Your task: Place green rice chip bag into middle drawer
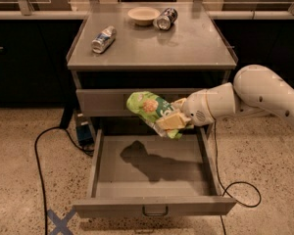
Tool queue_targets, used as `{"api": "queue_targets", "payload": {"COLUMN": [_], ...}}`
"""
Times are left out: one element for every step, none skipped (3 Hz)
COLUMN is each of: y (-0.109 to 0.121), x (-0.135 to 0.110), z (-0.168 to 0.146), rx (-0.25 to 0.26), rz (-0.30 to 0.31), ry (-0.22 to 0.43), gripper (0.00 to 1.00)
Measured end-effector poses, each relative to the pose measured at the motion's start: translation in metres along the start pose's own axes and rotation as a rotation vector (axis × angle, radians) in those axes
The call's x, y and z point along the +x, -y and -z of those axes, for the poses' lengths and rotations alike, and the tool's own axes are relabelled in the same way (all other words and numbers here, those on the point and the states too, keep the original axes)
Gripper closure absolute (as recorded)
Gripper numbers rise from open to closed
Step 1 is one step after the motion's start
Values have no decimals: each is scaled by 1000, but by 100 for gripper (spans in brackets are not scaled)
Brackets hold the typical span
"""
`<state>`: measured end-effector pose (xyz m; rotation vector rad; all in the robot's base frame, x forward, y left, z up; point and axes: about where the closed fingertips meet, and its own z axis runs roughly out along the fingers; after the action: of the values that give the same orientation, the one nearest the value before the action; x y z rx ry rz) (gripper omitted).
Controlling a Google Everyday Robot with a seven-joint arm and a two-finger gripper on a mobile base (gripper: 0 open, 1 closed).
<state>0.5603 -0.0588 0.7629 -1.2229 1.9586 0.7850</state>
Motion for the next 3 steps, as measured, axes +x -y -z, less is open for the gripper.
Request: {"api": "queue_targets", "payload": {"y": [-8, -18, -23], "x": [11, 62, 127], "z": [-7, -21, -38], "rx": [-15, -42, -51], "rz": [13, -7, -96], "ry": [-20, -83, -142], "gripper": [100, 100, 100]}}
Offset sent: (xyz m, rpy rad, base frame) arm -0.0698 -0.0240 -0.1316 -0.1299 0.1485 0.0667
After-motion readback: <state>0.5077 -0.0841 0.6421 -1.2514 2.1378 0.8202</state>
